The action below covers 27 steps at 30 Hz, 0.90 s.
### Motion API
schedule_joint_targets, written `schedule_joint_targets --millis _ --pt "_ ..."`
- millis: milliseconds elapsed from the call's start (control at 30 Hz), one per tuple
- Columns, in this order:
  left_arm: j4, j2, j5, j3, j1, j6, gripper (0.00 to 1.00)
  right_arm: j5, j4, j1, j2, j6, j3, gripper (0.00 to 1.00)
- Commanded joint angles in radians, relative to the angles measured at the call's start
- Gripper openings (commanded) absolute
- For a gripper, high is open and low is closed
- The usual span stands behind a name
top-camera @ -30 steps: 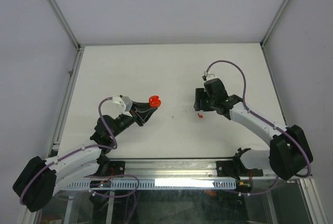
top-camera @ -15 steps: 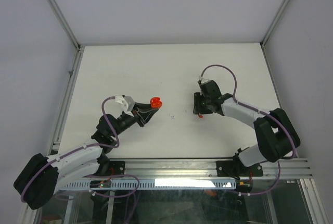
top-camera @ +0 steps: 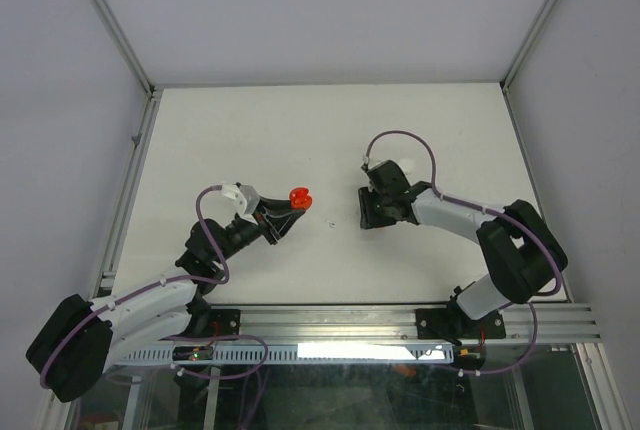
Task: Insert the wireless bluetooth earbuds into the charging case
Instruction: Adjust the earbud at the center of the board, then pick up the earbud from the center of the board.
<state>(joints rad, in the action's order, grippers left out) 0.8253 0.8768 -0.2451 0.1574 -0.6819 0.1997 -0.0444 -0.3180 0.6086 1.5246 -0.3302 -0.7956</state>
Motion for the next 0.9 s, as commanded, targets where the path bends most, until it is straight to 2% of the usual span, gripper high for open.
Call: schedule_joint_targets --millis 0,133,233,367,867 --pt "0.041 -0.001 -0.028 0.021 -0.009 0.011 0.00 0.028 -0.084 0.057 -0.018 0.011 -0.056 0.39" --pt "0.043 -0.001 -0.028 0.019 -0.009 0.011 0.00 0.090 -0.137 0.070 -0.082 0.019 -0.094 0.41" --pt "0.041 -0.002 -0.029 0.018 -0.009 0.009 0.00 0.196 -0.182 0.068 -0.122 0.028 -0.118 0.42" --pt "0.043 0.000 -0.031 0.016 -0.009 0.010 0.00 0.280 -0.247 0.026 -0.104 0.022 -0.139 0.43" --pt "0.057 0.026 -0.051 0.026 -0.009 0.024 0.00 0.232 -0.143 -0.016 0.009 -0.037 -0.091 0.37"
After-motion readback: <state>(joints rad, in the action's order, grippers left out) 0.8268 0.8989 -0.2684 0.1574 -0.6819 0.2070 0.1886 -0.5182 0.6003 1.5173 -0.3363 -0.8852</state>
